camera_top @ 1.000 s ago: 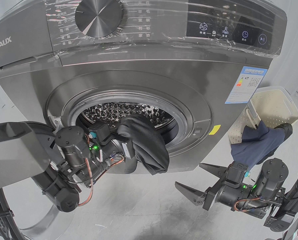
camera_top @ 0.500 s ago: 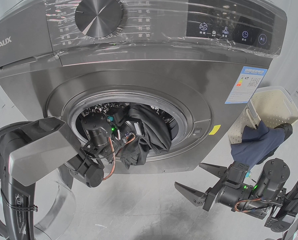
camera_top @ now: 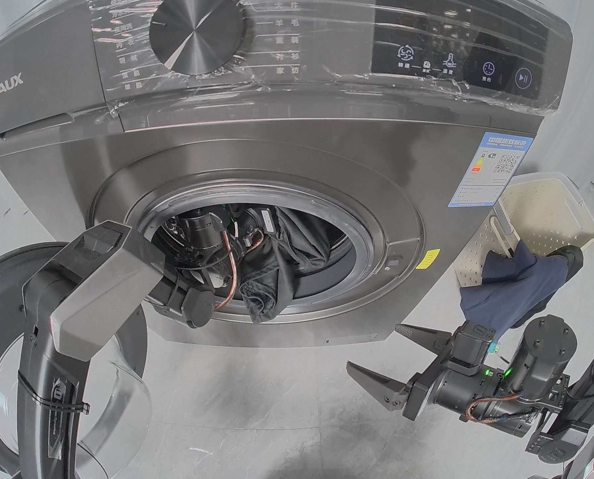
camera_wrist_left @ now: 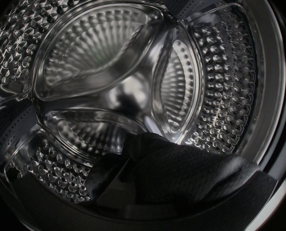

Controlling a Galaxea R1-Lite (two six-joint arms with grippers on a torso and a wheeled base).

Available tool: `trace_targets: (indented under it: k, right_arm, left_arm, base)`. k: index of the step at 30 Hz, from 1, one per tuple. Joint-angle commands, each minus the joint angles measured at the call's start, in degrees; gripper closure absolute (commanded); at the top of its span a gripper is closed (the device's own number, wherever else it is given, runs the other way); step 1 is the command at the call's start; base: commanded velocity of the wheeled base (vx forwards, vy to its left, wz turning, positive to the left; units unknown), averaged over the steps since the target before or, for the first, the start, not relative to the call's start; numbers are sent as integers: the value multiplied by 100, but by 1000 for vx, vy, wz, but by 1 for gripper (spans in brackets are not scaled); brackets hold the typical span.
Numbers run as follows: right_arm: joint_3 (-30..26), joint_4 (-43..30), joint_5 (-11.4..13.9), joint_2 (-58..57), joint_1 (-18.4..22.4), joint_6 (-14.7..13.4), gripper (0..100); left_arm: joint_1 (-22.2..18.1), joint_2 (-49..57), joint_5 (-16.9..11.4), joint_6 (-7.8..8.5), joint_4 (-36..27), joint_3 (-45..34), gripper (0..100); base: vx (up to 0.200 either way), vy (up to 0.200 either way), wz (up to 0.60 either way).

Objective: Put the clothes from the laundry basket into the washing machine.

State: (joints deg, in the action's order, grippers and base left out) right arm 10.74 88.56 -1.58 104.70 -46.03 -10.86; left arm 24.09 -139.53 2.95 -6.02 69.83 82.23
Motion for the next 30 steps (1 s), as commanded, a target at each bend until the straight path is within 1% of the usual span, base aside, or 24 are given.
trace_targets:
  k: [1,3,4,5,7,9,10,13,15,16,22,23,25,30]
  right_arm:
    - [113,3,-9,15,6,-4,0]
    - [113,3,-9,6,6,-4,0]
    - [113,3,-9,6,24,-4,0]
    - [113,12,0,6,33,-4,0]
    - [113,12,0,6,42,-4,0]
    - [130,3,0,6,42,-4,0]
    - [130,3,0,6,42,-4,0]
    - [139,3,0,-3,33,5,0]
    - [130,3,0,-3,33,5,0]
    - [130,12,0,-3,33,5,0]
    - [130,3,0,-12,24,-4,0]
    - [139,3,0,-12,24,-4,0]
    - [139,12,0,-12,24,-4,0]
    - [174,3,0,-3,24,-4,0]
  left_arm:
    - [-115,-118,127,-22,-189,452,100]
    - [-106,-109,127,-31,-189,426,100]
    - [-97,-92,136,-66,-180,347,100]
    - [-89,-83,136,-83,-171,320,0]
    - [-45,-4,188,-224,-180,136,0]
    - [-18,172,206,-312,-259,-128,0]
    - [17,260,197,-321,-329,-286,0]
    - [131,559,65,-373,-848,-840,0]
    - [166,585,30,-400,-980,-928,0]
    - [201,585,-31,-400,-1182,-1086,0]
    - [263,506,-58,-391,-1463,-1270,0]
    - [254,462,-58,-365,-1542,-1253,100]
    - [254,436,-58,-365,-1577,-1226,100]
    - [228,330,-40,-400,-1692,-822,100]
  base:
    - [0,0,0]
    - [0,0,0]
    - [0,0,0]
    - [0,0,0]
    - [0,0,0]
    - [0,0,0]
    - [0,0,0]
    - [0,0,0]
    - [0,0,0]
    - [0,0,0]
    - [0,0,0]
    - [0,0,0]
    - [0,0,0]
    - [0,0,0]
